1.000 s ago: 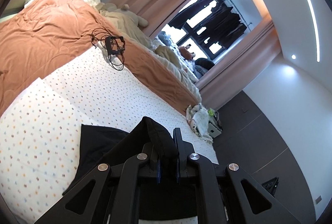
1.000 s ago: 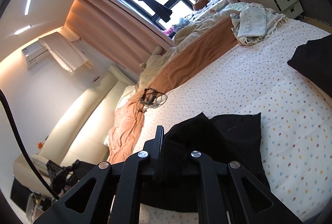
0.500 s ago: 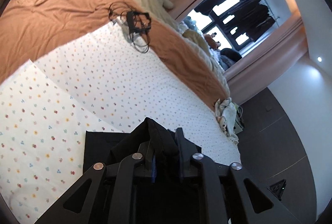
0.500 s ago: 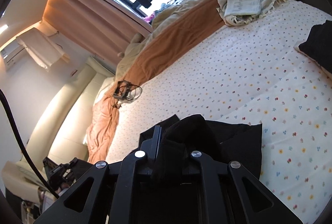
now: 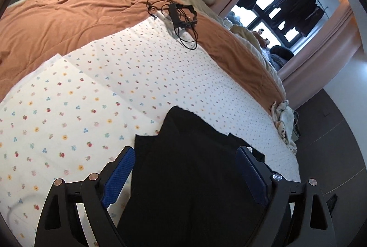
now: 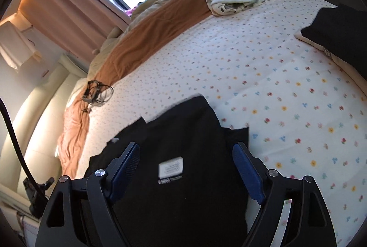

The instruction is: Fold large clothes

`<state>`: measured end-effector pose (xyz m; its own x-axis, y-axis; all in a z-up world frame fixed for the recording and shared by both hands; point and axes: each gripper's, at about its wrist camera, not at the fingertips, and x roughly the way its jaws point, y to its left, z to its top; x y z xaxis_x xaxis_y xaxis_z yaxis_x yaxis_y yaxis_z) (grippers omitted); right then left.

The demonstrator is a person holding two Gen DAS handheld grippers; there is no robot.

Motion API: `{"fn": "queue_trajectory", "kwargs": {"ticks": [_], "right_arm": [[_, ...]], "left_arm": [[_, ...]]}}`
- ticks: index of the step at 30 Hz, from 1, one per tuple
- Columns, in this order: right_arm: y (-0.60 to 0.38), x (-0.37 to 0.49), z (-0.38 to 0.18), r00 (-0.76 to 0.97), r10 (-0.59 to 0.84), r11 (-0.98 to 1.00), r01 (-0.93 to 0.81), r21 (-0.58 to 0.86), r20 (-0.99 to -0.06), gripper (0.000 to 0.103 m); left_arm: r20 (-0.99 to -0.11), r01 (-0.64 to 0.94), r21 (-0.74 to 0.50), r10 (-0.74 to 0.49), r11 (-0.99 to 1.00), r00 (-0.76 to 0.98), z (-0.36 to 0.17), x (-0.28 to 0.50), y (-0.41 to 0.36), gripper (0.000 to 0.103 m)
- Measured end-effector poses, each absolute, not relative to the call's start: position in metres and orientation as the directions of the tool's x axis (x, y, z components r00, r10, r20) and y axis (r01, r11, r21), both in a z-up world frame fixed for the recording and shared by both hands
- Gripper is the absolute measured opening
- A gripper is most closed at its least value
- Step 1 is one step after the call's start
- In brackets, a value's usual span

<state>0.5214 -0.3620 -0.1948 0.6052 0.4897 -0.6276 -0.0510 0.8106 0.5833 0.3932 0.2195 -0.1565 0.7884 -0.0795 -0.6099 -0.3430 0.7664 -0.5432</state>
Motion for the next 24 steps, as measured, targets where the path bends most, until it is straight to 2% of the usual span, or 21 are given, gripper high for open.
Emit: {"fn": "queue_trajectory", "kwargs": {"ticks": [3,5,10,11,12,13,14,16,18,20,24], "right_arm": [[-0.363,0.517,-0.203,0.584,0.478,0.829,-0.054,0.556,-0.656,0.083],[-0.362,0.513,-0.209,0.572,0.463,0.845,-0.055,0.532,-0.677,0.083],[-0.356,0.511,-0.222,0.552,0.424,0.879,-0.06,0.473,-0.718,0.076],[-0.355,0.512,-0.225,0.548,0.42,0.882,-0.061,0.467,-0.723,0.074],[-0.353,0.512,-0.227,0.543,0.419,0.884,-0.061,0.464,-0.727,0.065],[-0.352,0.513,-0.23,0.539,0.42,0.884,-0.062,0.462,-0.73,0.053],[-0.352,0.514,-0.231,0.54,0.414,0.887,-0.06,0.457,-0.733,0.047],[-0.353,0.513,-0.229,0.566,0.394,0.895,-0.058,0.442,-0.724,0.027],[-0.357,0.51,-0.226,0.589,0.38,0.899,-0.053,0.435,-0.714,0.018],[-0.36,0.507,-0.223,0.608,0.371,0.899,-0.045,0.437,-0.701,0.015],[-0.359,0.499,-0.218,0.632,0.353,0.909,-0.056,0.414,-0.69,0.01]], "left_arm": [[-0.639,-0.355,-0.532,-0.089,0.769,0.764,-0.171,0.385,0.218,0.077],[-0.673,-0.368,-0.51,-0.094,0.777,0.734,-0.181,0.384,0.216,0.066],[-0.745,-0.417,-0.412,-0.036,0.81,0.666,-0.206,0.387,0.209,0.065],[-0.748,-0.412,-0.414,-0.045,0.812,0.662,-0.21,0.388,0.208,0.056],[-0.752,-0.406,-0.416,-0.058,0.814,0.656,-0.214,0.39,0.206,0.049],[-0.761,-0.403,-0.409,-0.063,0.819,0.646,-0.217,0.392,0.204,0.036],[-0.776,-0.412,-0.378,-0.04,0.829,0.63,-0.219,0.394,0.202,0.03],[-0.774,-0.411,-0.351,-0.014,0.841,0.633,-0.218,0.394,0.2,0.025],[-0.768,-0.416,-0.363,-0.015,0.834,0.64,-0.216,0.393,0.203,0.016],[-0.757,-0.406,-0.39,-0.037,0.827,0.653,-0.214,0.392,0.207,0.008],[-0.746,-0.389,-0.379,-0.028,0.84,0.665,-0.208,0.389,0.202,0.006]]}}
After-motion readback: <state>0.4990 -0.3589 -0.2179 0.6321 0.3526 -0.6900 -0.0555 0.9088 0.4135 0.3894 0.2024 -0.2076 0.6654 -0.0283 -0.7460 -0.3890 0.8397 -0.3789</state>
